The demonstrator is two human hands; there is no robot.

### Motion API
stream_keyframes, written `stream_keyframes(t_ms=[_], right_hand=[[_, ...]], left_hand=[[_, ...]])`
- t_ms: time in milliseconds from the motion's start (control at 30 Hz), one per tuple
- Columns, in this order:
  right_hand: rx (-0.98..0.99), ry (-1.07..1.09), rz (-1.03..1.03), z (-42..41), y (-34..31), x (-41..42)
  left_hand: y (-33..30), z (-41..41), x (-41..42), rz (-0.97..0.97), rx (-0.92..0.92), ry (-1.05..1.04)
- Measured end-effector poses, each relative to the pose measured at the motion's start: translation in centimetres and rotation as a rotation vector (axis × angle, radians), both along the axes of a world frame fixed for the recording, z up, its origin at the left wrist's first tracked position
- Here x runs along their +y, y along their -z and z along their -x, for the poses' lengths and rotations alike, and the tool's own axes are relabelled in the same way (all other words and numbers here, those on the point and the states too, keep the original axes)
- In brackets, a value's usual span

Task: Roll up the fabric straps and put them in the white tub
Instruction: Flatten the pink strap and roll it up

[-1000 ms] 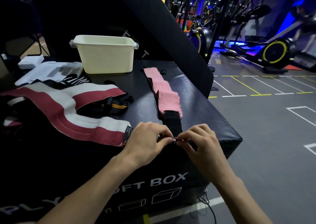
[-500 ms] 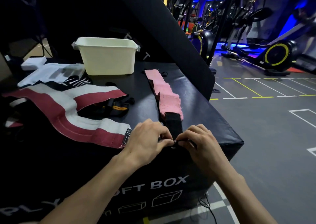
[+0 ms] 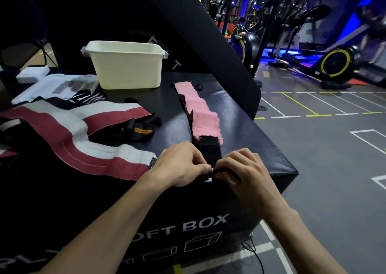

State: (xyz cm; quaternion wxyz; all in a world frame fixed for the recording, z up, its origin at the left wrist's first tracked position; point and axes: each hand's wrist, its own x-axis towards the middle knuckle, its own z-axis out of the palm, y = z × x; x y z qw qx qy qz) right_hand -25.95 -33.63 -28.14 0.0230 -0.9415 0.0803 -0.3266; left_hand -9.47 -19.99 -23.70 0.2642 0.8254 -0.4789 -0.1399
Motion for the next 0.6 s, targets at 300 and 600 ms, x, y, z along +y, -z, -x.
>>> stream_keyframes(t_ms=[300,600], right_hand=[[-0.013,0.050,-0.022,-1.0,0.3,-0.1],[0.012,0.034,-0.099,-0.3,0.2,0.0]], left_hand=[[0.5,-0.3,0.4,0.169,-0.139,0.016],[0.8,-1.4,0.4,0.153,-0.202,0.143]])
